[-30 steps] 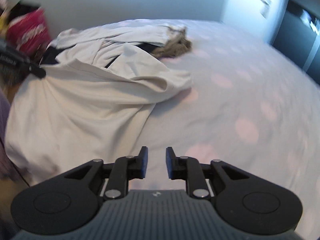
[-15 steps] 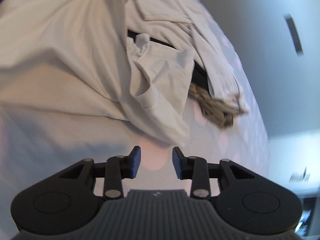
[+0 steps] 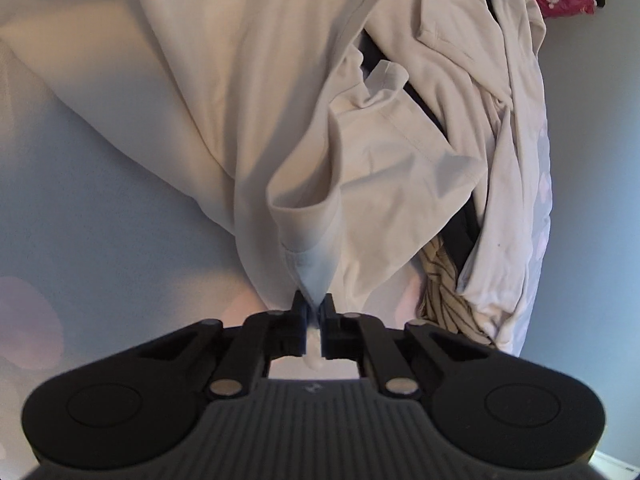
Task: Fold clothes
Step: 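Lift the white T-shirt high with both tools, spreading it open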
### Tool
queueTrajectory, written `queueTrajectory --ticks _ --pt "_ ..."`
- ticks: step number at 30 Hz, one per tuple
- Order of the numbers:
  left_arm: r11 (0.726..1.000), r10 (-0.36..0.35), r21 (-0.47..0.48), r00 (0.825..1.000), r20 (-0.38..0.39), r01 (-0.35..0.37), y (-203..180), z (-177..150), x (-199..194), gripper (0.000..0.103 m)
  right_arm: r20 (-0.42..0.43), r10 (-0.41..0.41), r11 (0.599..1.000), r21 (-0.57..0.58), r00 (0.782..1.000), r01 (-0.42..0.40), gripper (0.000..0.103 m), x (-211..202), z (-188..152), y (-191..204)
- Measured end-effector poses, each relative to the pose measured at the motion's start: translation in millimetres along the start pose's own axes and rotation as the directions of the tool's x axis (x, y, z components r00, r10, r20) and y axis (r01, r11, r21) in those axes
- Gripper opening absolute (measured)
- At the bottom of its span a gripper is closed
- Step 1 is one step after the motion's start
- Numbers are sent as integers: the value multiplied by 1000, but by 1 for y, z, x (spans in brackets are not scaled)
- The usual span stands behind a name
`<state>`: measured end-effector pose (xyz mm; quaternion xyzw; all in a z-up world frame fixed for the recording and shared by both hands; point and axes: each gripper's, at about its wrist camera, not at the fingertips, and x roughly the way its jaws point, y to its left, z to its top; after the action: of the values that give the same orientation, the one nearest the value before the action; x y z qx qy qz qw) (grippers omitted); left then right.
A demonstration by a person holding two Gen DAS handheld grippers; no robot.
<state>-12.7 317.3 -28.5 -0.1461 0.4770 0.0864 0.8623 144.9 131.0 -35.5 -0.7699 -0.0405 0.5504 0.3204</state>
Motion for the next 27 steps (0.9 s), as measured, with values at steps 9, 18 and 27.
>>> queueTrajectory --ticks 9,18,27 --pt "996 -80 -9 967 242 84 -16 17 -65 0 -101 -162 865 464 982 190 5 -78 -12 -10" --pt "983 -164 164 785 597 80 -71 55 -223 0 -297 -361 428 789 884 440 5 -245 -33 -1" --pt "899 -425 423 458 781 113 -159 66 -400 0 -576 -560 25 706 595 707 5 -454 -25 35"
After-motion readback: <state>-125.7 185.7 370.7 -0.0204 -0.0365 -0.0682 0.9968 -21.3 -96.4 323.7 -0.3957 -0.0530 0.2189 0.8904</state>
